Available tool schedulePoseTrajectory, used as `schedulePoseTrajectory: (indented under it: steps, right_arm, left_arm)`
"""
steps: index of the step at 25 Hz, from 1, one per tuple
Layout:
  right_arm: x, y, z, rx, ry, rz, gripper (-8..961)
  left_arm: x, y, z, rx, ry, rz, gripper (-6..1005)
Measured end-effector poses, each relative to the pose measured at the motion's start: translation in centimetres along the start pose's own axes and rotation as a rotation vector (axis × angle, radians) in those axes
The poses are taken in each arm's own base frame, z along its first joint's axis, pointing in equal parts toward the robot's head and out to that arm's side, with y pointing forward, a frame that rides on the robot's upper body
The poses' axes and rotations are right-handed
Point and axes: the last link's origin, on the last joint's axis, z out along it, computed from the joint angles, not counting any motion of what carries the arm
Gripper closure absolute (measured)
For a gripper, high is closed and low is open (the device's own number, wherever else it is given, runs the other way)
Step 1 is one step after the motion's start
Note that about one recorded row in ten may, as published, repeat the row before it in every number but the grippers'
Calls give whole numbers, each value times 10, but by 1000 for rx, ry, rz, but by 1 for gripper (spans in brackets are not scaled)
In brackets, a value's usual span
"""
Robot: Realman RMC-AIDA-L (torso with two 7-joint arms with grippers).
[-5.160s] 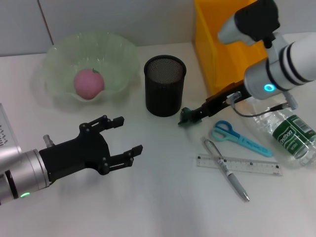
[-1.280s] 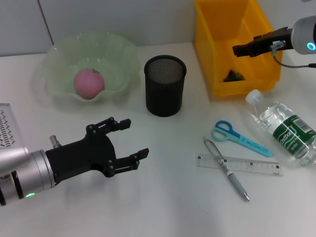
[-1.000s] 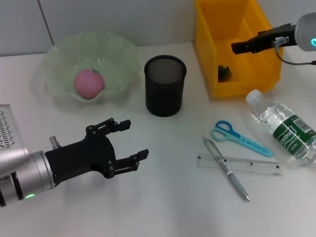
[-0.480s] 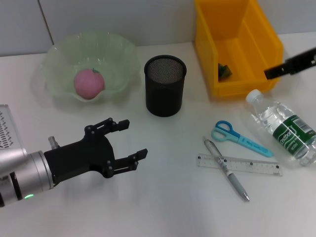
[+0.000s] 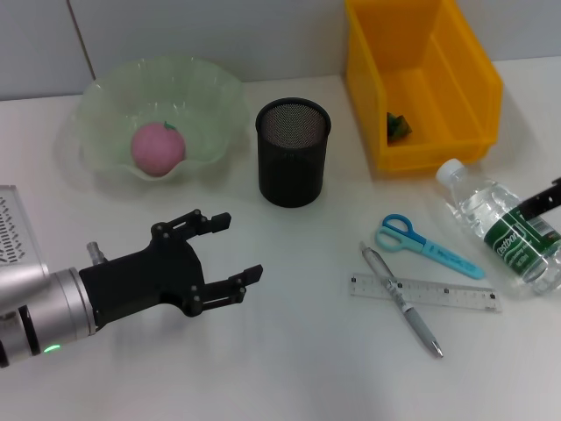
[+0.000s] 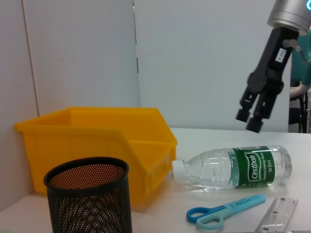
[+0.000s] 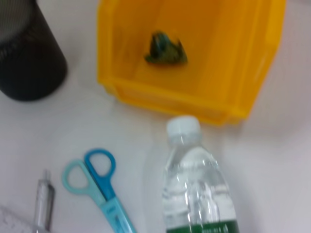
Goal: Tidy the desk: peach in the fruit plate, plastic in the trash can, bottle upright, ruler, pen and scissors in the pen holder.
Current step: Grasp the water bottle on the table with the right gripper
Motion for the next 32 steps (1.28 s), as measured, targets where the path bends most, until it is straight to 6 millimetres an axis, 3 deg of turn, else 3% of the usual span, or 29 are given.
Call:
schedulePoseTrajectory:
  steps: [8,20,32]
  right_arm:
    - [6,-4,14,-10,26,18,123]
    - [-5,5,45,-32,75,-26,122]
    - [-6,2,59,-2,114,-27,123]
  left_arm:
    - [-1,1,0,3,-3,-2,184]
    - [1,-1,2,-2,0,5,183]
    - [1,-1,2,-1,-1,5,183]
